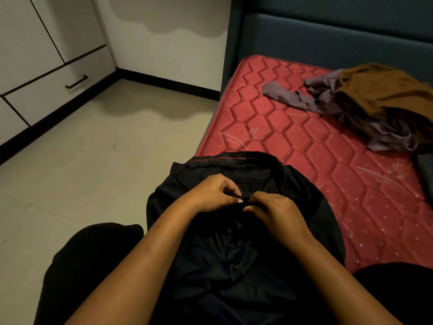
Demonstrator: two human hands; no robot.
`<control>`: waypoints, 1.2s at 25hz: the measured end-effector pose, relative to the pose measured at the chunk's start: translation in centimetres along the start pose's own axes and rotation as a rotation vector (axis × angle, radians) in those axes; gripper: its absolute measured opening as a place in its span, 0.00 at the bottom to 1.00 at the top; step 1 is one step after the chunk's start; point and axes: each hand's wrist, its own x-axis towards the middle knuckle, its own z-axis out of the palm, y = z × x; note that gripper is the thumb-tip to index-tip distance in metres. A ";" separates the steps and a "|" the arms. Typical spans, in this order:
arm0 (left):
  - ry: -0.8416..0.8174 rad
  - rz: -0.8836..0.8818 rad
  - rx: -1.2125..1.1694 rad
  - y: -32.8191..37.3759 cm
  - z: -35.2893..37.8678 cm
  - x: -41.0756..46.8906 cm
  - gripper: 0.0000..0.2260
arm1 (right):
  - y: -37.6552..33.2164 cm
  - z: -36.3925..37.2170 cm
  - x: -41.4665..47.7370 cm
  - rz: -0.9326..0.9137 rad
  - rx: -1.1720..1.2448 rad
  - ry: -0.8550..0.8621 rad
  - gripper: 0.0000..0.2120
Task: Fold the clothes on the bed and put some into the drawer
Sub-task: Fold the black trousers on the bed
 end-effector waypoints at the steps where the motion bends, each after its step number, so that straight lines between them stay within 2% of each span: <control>1: 0.017 0.015 0.045 0.2 0.0 0.0 0.03 | 0.0 0.2 0.0 0.003 -0.012 0.027 0.10; 3: 0.024 0.056 0.116 0.5 0.0 -0.2 0.04 | 0.1 0.5 0.0 0.007 -0.016 0.043 0.11; 7: 0.022 0.101 0.110 0.5 -0.6 -0.6 0.05 | 1.1 0.3 0.4 0.022 0.110 0.030 0.06; 10: 0.145 0.102 0.195 0.3 -0.3 -0.5 0.02 | 1.2 -0.3 0.5 -0.005 0.161 0.026 0.03; 12: 0.194 0.079 0.187 0.2 0.1 -0.4 0.02 | 0.5 -0.1 0.5 -0.033 0.138 0.036 0.05; 16: 0.077 0.100 0.233 0.1 0.8 -0.2 0.05 | 0.3 0.8 0.3 0.001 0.041 0.065 0.10; 20: 0.112 0.126 0.220 0.3 0.3 -0.2 0.05 | 1.2 0.4 0.7 0.106 0.091 0.085 0.09; 23: 0.118 0.134 0.187 0.2 0.5 -0.3 0.04 | 1.4 0.2 0.7 0.051 0.099 0.007 0.06; 30: 0.138 0.181 0.201 0.4 -0.7 -0.4 0.04 | 1.5 -0.4 1.3 0.032 0.096 0.035 0.12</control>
